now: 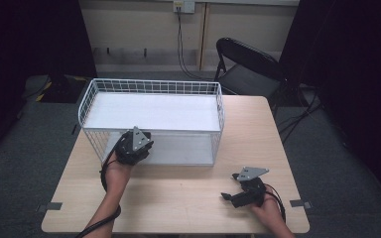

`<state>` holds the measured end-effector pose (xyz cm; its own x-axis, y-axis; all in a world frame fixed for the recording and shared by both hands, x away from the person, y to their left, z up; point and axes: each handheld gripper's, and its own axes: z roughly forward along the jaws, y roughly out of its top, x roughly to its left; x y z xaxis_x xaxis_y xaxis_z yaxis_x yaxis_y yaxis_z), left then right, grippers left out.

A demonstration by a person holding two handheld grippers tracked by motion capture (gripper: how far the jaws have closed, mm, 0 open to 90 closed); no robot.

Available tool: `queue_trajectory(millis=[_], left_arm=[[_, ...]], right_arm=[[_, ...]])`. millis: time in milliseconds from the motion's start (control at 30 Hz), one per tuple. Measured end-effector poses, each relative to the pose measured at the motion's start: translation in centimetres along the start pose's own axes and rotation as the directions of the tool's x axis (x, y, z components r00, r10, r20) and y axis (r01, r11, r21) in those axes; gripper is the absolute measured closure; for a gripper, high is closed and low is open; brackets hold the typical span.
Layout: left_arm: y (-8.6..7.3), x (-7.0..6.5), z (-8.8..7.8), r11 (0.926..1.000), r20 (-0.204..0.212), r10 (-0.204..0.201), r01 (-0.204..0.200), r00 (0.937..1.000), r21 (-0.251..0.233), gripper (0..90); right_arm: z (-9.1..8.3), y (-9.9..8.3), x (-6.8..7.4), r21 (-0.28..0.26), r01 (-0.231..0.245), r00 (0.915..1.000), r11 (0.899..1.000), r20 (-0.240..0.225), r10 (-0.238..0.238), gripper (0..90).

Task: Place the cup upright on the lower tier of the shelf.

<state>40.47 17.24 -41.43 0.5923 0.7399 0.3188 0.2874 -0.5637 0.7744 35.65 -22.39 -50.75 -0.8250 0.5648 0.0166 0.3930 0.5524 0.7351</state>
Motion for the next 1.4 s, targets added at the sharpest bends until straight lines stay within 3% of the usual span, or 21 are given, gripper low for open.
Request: queue_trajectory(millis=[167,633,833,1000,1200,1400], left_arm=[[0.1,0.3,-0.9,0.9999,-0.005,-0.013,0.013,0.9999,-0.003,66.3],[-0.5,0.1,-2.7,0.9990,0.036,-0.044,0.044,0.9984,0.000,64.2],[-0.6,0.2,-3.2,0.9980,0.064,-0.063,0.063,0.9959,0.006,58.2],[-0.8,0.5,-3.6,0.9941,0.103,-0.108,0.108,0.9888,0.011,51.7],[-1.2,1.0,-4.0,0.9876,0.113,-0.157,0.155,0.9812,0.026,39.7],[-1.6,1.1,-4.5,0.9880,0.119,-0.152,0.148,0.9811,0.046,30.9]], right_arm=[[0.0,0.0,0.0,0.000,0.000,1.0000,1.000,0.000,0.000,13.4],[0.0,0.0,0.0,0.000,0.000,1.0000,1.000,0.000,0.000,13.4],[0.0,0.0,0.0,0.000,0.000,1.0000,1.000,0.000,0.000,13.4],[0.0,0.0,0.0,0.000,0.000,1.0000,1.000,0.000,0.000,13.4],[0.0,0.0,0.0,0.000,0.000,1.0000,1.000,0.000,0.000,13.4],[0.0,0.0,0.0,0.000,0.000,1.0000,1.000,0.000,0.000,13.4]])
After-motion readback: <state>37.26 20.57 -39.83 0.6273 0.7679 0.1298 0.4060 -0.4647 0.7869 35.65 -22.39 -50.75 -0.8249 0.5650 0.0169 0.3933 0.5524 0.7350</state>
